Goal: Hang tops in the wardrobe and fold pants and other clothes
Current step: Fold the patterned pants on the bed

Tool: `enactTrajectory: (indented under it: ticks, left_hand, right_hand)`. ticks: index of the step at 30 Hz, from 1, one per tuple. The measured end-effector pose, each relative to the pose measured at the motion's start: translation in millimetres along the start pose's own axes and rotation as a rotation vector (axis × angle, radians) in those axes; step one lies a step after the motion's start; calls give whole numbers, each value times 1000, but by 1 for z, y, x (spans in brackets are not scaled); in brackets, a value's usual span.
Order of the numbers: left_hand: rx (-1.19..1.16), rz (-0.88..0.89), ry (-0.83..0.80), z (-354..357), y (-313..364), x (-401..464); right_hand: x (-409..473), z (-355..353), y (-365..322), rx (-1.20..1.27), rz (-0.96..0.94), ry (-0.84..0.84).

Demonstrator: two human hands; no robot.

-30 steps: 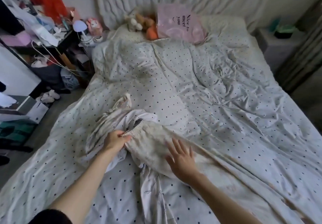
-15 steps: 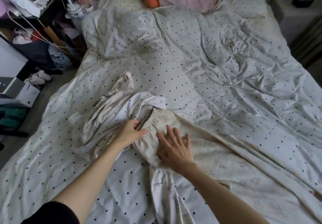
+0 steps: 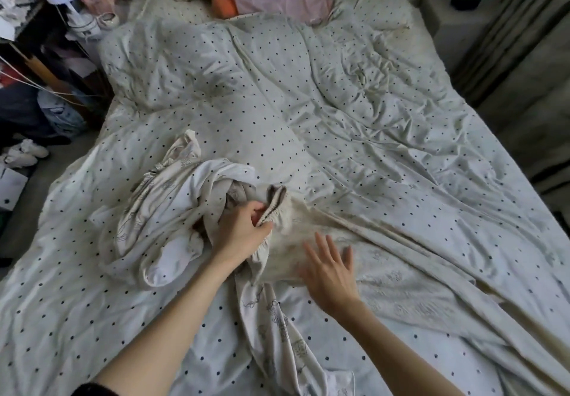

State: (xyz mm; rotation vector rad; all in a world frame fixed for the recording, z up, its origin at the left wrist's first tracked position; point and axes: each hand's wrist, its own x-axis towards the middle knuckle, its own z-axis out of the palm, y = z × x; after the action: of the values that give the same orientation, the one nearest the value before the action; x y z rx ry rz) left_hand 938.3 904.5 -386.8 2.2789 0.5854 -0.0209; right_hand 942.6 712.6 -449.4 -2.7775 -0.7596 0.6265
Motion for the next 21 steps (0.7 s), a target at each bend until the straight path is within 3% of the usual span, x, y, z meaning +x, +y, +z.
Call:
enactTrajectory:
  ticks: [4,9,16,18,21]
  left_hand:
    - [-37,79,-57,52,38,-18]
    - [-132,-4,-63,79,50,-10]
    - [-111,65,223,39,63,38]
    - [-37,81,144,48,69,40]
    - [33,47,-158,77,67,23]
  right_hand:
    - [-24,-8,38,-39,75,32]
    - [-27,-18,86,21,208,84]
    - [11,-59,173,91,271,-8]
    - [23,-68,180,209,332,32]
    - [5,-57,175,229,341,47]
